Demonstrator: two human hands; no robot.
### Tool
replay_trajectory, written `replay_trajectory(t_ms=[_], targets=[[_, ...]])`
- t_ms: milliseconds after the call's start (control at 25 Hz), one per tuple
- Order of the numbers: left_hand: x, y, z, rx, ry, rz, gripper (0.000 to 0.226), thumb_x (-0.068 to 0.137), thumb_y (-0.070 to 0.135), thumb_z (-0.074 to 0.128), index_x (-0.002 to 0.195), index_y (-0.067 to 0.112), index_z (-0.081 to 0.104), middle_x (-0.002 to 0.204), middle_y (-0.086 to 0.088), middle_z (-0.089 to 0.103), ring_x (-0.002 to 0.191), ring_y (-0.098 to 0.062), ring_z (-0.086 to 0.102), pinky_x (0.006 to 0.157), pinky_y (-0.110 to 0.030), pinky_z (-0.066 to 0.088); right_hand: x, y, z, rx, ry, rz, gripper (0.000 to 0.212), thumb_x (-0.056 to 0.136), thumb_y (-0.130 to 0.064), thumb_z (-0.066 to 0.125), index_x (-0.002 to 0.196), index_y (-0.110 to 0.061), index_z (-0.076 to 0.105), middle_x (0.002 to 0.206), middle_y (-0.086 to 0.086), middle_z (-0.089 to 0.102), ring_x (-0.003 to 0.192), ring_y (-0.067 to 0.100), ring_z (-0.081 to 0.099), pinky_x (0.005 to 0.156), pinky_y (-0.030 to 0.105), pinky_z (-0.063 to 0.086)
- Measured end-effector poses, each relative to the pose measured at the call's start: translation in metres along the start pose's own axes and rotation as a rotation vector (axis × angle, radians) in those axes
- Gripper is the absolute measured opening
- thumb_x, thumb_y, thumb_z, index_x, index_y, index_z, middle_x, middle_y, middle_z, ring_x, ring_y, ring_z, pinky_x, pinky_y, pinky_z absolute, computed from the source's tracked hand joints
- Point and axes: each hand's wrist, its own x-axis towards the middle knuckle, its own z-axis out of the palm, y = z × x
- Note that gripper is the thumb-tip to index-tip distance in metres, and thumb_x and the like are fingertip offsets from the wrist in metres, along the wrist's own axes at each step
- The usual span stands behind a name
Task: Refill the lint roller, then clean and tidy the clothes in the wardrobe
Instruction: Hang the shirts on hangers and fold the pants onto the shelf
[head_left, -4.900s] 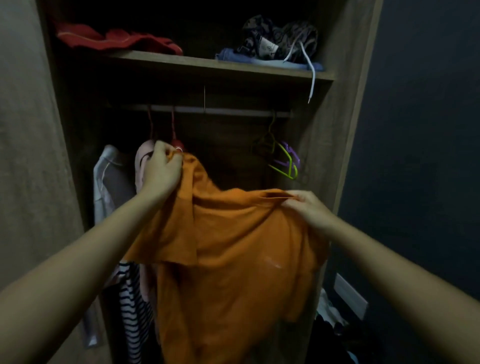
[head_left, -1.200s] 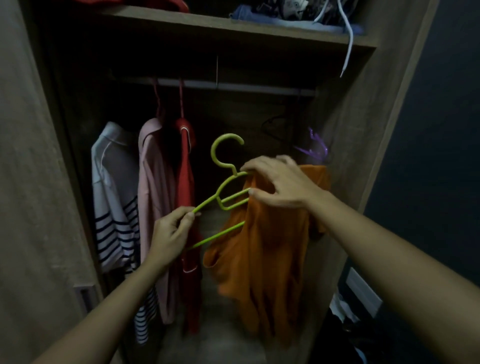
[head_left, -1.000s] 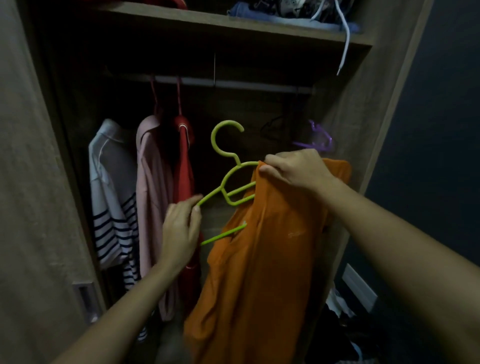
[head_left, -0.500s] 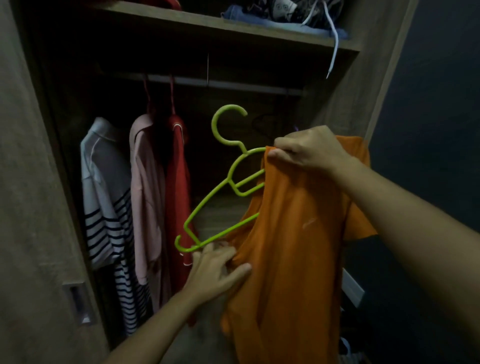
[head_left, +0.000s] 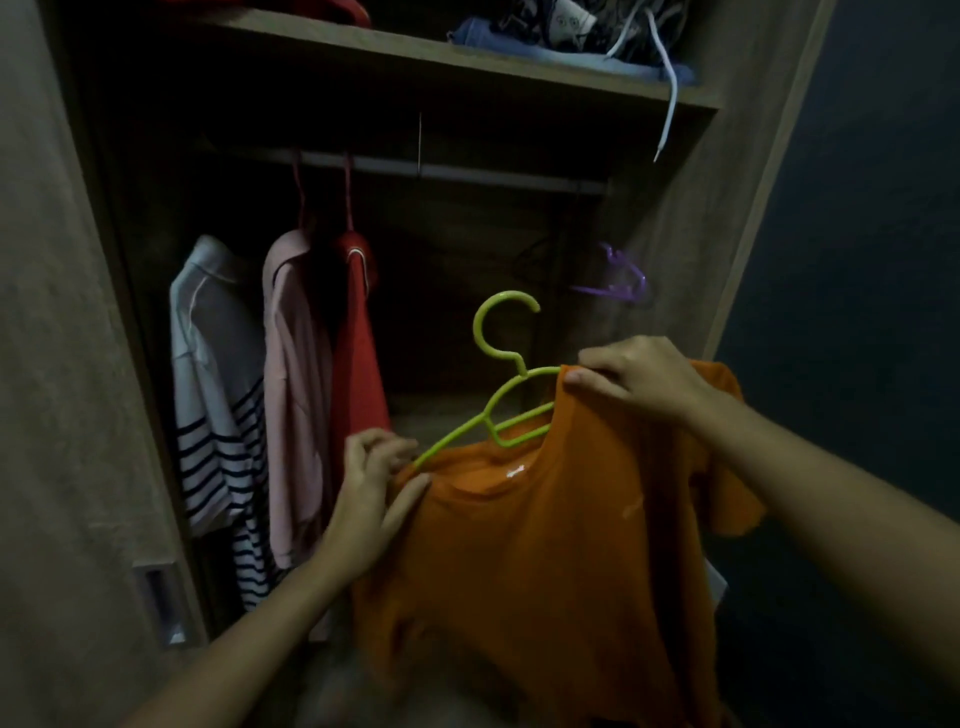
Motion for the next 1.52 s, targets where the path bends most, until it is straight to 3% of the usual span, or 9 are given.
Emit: replay_trajectory(t_ms=[200, 320, 480, 560, 720, 920, 1160, 1360, 1520], targets=[[0.016, 0.013, -0.019, 0.103, -0.154, -0.161, 0.020, 0.083, 0.030, 0.063, 0.104, 0.032, 0.061, 0.093, 0.010, 0.070, 0.083, -0.014, 0.067, 0.071, -0.029, 0.050, -0.024, -0.014, 0.036, 0.244, -0.145, 0.214, 0.029, 0.097, -0.046, 0.029, 0.076, -0.044, 0.049, 0.067, -0.018, 0.050, 0.066, -0.004, 0.053, 0.065, 0.015, 0.038], [0.023, 0.029, -0.025, 0.293, -0.134, -0.218, 0.022, 0.084, 0.022, 0.063, 0.106, 0.027, 0.064, 0.098, 0.002, 0.071, 0.095, -0.024, 0.064, 0.075, -0.036, 0.048, -0.045, -0.014, 0.067, 0.482, -0.164, 0.477, 0.032, 0.099, -0.039, 0.030, 0.079, -0.042, 0.054, 0.072, -0.002, 0.059, 0.069, 0.007, 0.059, 0.072, 0.030, 0.046], [0.034, 0.036, -0.024, 0.490, -0.273, -0.345, 0.025, 0.088, 0.029, 0.057, 0.112, 0.025, 0.058, 0.108, -0.009, 0.066, 0.104, -0.036, 0.059, 0.082, -0.043, 0.048, -0.050, -0.023, 0.107, 0.167, -0.261, 0.931, 0.032, 0.098, -0.037, 0.036, 0.128, -0.031, 0.045, 0.122, 0.008, 0.051, 0.114, 0.025, 0.050, 0.101, 0.047, 0.039], [0.039, 0.043, -0.017, 0.540, -0.304, -0.407, 0.023, 0.090, 0.028, 0.055, 0.112, 0.019, 0.054, 0.110, -0.013, 0.062, 0.105, -0.039, 0.057, 0.081, -0.043, 0.047, -0.031, -0.052, 0.111, 0.358, -0.048, 0.962, 0.029, 0.096, -0.035, 0.043, 0.118, -0.018, 0.049, 0.110, 0.006, 0.054, 0.105, 0.022, 0.054, 0.089, 0.035, 0.044], [0.052, 0.054, 0.001, 0.569, -0.292, -0.480, 0.021, 0.094, 0.020, 0.048, 0.115, 0.014, 0.050, 0.115, -0.015, 0.060, 0.109, -0.038, 0.056, 0.080, -0.042, 0.046, 0.025, -0.107, 0.115, 1.011, -0.072, 0.921, 0.034, 0.097, -0.044, 0.032, 0.082, -0.019, 0.050, 0.077, -0.001, 0.054, 0.074, 0.009, 0.058, 0.068, 0.020, 0.044], [0.066, 0.076, 0.003, 0.429, -0.239, -0.409, 0.023, 0.096, 0.027, 0.046, 0.111, 0.011, 0.054, 0.110, -0.016, 0.063, 0.106, -0.038, 0.058, 0.079, -0.042, 0.046, 0.074, -0.099, 0.100, 1.624, 0.094, 1.269, 0.029, 0.096, -0.046, 0.032, 0.090, -0.024, 0.048, 0.089, -0.002, 0.052, 0.080, 0.012, 0.054, 0.062, 0.026, 0.037], [0.104, 0.093, -0.017, 0.363, -0.291, -0.332, 0.033, 0.093, 0.038, 0.050, 0.113, 0.012, 0.054, 0.110, -0.014, 0.061, 0.107, -0.037, 0.055, 0.077, -0.040, 0.043, 0.113, -0.063, 0.064, 1.618, 0.083, 1.155, 0.015, 0.094, -0.031, 0.041, 0.094, -0.025, 0.054, 0.104, -0.008, 0.062, 0.090, 0.008, 0.058, 0.069, 0.026, 0.038], [0.174, 0.059, -0.035, 0.332, 0.109, -0.273, 0.050, 0.091, 0.035, 0.052, 0.133, 0.009, 0.044, 0.133, -0.015, 0.049, 0.123, -0.033, 0.044, 0.096, -0.040, 0.040, 0.154, -0.043, 0.056, 1.406, 0.189, 1.042, 0.013, 0.093, -0.010, 0.051, 0.104, -0.009, 0.057, 0.098, 0.001, 0.058, 0.069, 0.004, 0.059, 0.046, 0.018, 0.047], [0.236, -0.005, -0.038, 0.204, 0.082, -0.533, 0.078, 0.085, 0.024, 0.064, 0.145, 0.000, 0.020, 0.150, -0.022, 0.026, 0.137, -0.036, 0.026, 0.112, -0.038, 0.024, 0.190, -0.014, 0.053, 1.234, 0.208, 0.877, 0.039, 0.093, -0.005, 0.047, 0.132, -0.009, 0.046, 0.120, 0.003, 0.056, 0.106, 0.018, 0.059, 0.090, 0.036, 0.050]])
